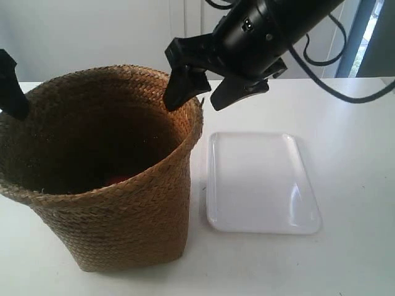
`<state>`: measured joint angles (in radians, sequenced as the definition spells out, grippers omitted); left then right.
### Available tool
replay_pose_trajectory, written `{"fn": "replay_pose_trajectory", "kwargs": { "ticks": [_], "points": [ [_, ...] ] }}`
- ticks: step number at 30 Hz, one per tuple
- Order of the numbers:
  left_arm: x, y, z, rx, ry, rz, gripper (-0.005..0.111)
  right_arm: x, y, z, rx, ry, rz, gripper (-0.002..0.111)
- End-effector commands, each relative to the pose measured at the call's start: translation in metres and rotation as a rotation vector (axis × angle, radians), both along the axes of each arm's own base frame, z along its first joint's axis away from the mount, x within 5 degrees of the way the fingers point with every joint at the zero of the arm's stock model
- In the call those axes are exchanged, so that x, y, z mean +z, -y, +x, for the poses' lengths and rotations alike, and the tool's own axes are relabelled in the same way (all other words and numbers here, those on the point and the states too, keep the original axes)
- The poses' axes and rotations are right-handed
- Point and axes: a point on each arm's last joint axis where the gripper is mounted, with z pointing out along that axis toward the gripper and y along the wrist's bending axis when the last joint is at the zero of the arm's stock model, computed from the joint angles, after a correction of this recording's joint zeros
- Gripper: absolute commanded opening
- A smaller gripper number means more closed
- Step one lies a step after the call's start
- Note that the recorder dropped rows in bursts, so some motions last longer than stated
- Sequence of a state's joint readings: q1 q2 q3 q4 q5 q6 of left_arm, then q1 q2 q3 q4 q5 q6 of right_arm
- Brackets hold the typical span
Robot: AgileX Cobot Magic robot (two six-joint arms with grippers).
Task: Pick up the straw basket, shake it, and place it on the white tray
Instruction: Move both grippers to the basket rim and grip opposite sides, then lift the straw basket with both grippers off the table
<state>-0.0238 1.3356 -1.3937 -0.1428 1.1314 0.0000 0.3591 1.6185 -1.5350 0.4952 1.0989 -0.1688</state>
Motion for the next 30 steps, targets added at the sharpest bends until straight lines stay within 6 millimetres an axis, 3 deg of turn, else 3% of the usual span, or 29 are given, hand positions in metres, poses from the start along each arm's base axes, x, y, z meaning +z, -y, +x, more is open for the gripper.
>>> {"fn": "replay_pose_trajectory", "kwargs": {
  "ticks": [1,14,18,23,28,30],
  "points": [
    [-0.011,0.002,-0.004,0.0,-0.036,-0.024,0.078,-0.013,-0.004,0.012,-0.015,-0.013,-0.003,0.073],
    [-0.051,0.007,0.008,0.056,-0.012,-0.105,0.078,-0.044,-0.012,0.034,-0.068,-0.073,-0.003,0.072],
    [-0.061,0.008,0.013,0.067,-0.027,-0.125,0.074,-0.047,-0.014,0.035,-0.072,-0.083,0.011,0.059],
    [-0.062,0.008,0.014,0.071,-0.023,-0.124,0.046,-0.046,-0.015,0.036,-0.08,-0.086,0.041,0.035],
    [-0.061,0.007,0.018,0.076,0.025,-0.122,0.006,-0.044,-0.016,0.04,-0.104,-0.046,0.053,0.005],
    [-0.057,0.007,0.02,0.08,0.075,-0.12,0.0,-0.041,-0.015,0.04,-0.11,-0.028,0.057,0.0]
  ]
}}
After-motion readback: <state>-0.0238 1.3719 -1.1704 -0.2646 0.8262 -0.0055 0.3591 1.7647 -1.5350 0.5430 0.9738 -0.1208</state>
